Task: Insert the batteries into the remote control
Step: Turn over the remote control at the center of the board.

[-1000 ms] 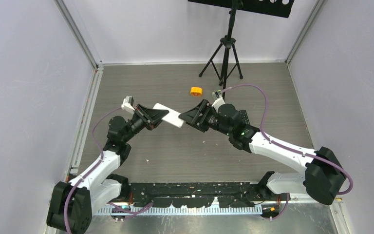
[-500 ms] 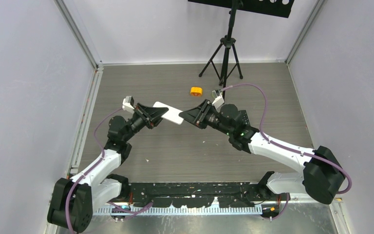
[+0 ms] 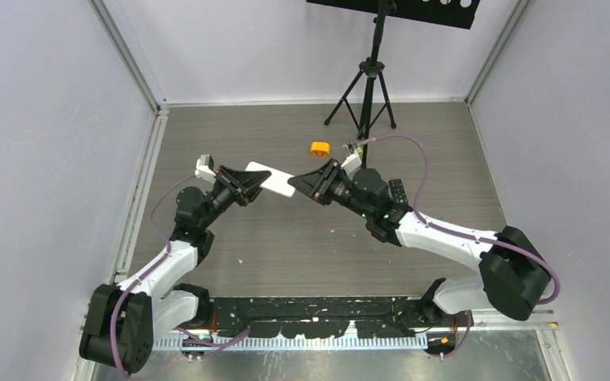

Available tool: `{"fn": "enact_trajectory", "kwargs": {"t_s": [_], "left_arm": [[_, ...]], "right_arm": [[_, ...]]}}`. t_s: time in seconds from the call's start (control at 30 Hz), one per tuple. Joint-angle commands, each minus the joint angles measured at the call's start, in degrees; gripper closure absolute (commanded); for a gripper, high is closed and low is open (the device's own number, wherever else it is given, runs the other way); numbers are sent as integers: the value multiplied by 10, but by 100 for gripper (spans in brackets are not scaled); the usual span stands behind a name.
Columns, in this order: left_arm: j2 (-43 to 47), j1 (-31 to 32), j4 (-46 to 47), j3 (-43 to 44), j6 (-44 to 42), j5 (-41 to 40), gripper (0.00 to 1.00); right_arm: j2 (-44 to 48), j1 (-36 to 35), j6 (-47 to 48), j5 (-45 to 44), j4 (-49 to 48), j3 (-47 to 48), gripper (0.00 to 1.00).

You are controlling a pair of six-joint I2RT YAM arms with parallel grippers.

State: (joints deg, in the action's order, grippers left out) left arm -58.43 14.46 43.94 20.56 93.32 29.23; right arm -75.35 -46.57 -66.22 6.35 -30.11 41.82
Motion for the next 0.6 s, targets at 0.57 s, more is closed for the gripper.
{"fn": "enact_trajectory", "kwargs": {"t_s": [0.57], "left_arm": [[19, 73, 34, 85, -125, 79, 100]], "right_arm": [[-15, 25, 196, 134, 145, 118, 73]]}}
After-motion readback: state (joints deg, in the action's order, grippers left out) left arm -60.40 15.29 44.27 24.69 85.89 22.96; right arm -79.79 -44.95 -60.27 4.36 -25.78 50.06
